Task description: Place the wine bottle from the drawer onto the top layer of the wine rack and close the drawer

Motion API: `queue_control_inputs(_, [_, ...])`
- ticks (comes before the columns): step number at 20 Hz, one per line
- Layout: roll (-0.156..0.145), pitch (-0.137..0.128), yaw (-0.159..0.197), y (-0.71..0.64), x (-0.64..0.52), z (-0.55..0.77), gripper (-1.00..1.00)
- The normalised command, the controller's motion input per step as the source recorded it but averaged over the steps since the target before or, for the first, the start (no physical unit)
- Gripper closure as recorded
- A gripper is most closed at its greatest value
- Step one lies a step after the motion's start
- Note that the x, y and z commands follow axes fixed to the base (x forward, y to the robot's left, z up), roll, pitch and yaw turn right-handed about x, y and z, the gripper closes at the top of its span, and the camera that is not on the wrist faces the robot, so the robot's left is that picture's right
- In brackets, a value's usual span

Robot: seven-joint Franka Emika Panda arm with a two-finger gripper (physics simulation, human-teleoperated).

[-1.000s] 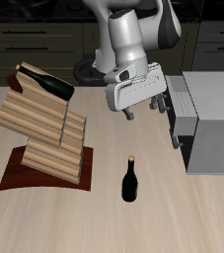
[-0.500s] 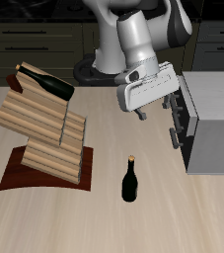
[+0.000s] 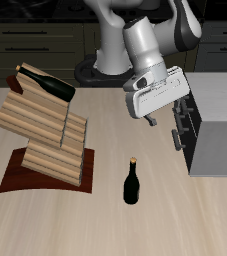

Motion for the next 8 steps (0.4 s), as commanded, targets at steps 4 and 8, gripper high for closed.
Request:
queue_control_inputs(4, [0.082, -0.015, -0.037, 0.34, -0.06, -0.06, -1.0])
queue_control_inputs(8, [0.04, -0.013, 0.032, 0.13, -0.1, 0.01, -1.0])
